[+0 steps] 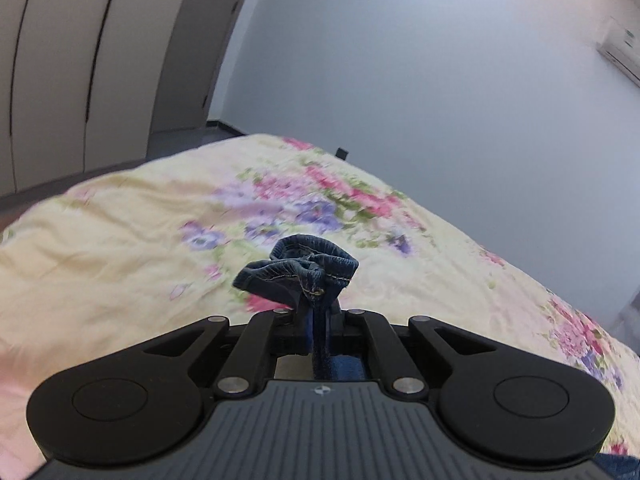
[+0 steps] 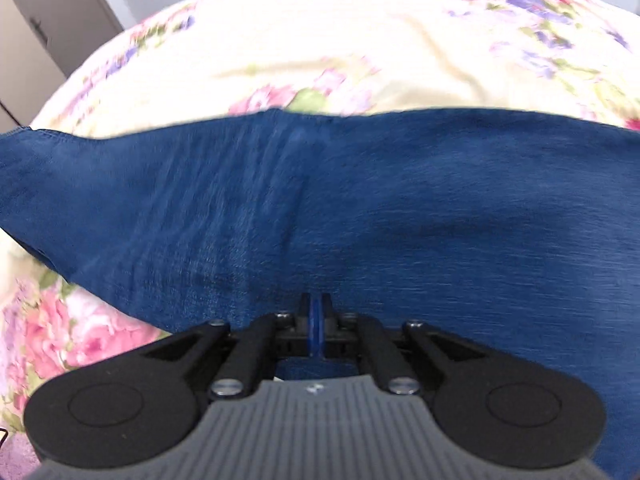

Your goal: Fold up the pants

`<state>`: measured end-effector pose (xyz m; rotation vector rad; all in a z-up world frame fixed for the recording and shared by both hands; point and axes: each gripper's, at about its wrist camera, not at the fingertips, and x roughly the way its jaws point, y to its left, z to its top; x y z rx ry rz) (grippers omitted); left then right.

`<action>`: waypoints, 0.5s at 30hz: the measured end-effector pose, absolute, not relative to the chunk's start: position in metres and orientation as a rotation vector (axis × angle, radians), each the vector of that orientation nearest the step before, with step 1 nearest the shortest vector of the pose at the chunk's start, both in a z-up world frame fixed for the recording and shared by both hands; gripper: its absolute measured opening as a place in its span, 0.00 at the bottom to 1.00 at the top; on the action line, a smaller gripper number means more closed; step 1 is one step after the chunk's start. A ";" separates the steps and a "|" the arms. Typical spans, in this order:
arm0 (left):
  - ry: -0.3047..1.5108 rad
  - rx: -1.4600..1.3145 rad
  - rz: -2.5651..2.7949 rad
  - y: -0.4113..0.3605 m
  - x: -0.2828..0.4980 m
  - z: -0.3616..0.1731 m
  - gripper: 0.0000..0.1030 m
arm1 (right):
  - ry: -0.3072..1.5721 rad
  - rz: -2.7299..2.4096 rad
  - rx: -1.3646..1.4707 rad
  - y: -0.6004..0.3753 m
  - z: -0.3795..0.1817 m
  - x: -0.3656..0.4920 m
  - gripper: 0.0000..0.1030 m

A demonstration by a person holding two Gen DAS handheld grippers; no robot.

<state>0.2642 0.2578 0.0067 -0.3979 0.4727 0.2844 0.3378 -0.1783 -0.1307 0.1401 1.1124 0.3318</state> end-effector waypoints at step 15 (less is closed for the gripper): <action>0.470 0.393 -0.055 -0.074 0.294 -0.012 0.05 | 1.025 0.223 0.343 -0.329 -0.101 0.291 0.00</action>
